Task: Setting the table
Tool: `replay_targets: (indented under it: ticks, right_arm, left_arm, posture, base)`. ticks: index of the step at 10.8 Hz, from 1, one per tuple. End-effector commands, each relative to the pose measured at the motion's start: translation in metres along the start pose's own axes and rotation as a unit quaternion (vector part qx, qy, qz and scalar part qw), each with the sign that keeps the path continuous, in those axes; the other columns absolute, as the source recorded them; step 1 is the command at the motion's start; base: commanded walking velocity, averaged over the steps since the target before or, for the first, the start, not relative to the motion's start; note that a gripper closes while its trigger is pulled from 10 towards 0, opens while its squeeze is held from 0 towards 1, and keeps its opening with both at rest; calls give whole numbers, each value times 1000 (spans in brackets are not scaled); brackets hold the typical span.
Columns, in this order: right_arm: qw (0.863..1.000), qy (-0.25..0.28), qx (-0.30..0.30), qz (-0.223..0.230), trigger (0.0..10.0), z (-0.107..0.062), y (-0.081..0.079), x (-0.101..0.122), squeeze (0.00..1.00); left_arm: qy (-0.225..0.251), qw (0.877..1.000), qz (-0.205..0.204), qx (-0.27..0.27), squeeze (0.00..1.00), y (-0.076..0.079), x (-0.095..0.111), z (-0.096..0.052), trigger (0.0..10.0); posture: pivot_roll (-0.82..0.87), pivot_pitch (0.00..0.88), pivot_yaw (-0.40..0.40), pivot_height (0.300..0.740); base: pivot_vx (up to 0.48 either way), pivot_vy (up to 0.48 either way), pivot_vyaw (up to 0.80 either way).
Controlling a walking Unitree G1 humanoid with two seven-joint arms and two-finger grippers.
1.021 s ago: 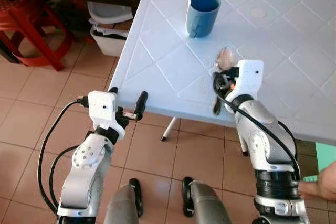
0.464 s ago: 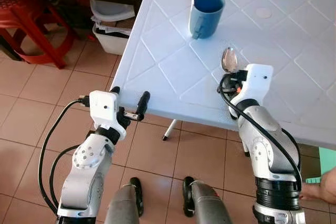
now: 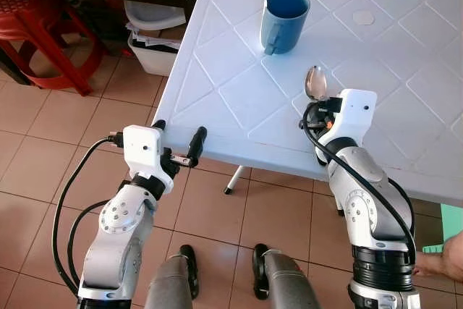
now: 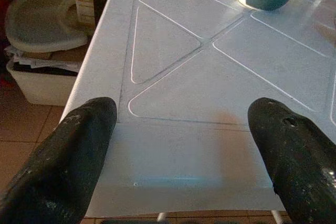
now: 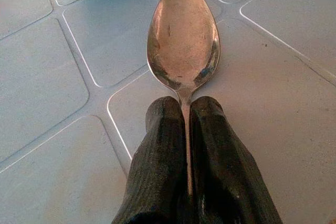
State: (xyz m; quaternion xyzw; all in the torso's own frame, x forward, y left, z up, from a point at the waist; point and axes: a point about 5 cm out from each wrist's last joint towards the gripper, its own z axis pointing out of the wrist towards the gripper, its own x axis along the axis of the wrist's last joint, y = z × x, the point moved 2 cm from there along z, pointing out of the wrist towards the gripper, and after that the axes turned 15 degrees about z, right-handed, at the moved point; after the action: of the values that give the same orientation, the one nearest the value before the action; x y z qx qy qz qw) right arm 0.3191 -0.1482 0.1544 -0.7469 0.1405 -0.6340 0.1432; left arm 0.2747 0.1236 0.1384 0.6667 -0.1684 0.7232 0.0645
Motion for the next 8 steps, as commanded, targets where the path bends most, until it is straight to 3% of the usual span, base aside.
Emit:
replay_targets:
  ticks: [1,4,8]
  right_arm:
    - [991,-119,-63,13,0,-6,27,-53,0]
    - [990,-118,-75,20,0,-6,31,-53,0]
    - [996,-56,-48,42,0,-1,24,-32,0]
  left_arm:
    - [4,1000,-10,-22,0,5,2,-3,10000]
    - [17,999,-25,-45,0,12,6,-4,10000]
    - [25,999,1,24,0,-10,10,4,10000]
  posture:
    - [-13,319,43,740]
    - [-13,316,42,740]
    - [-16,299,36,740]
  base:
    - [0,0,0]
    - [0,0,0]
    - [0,0,0]
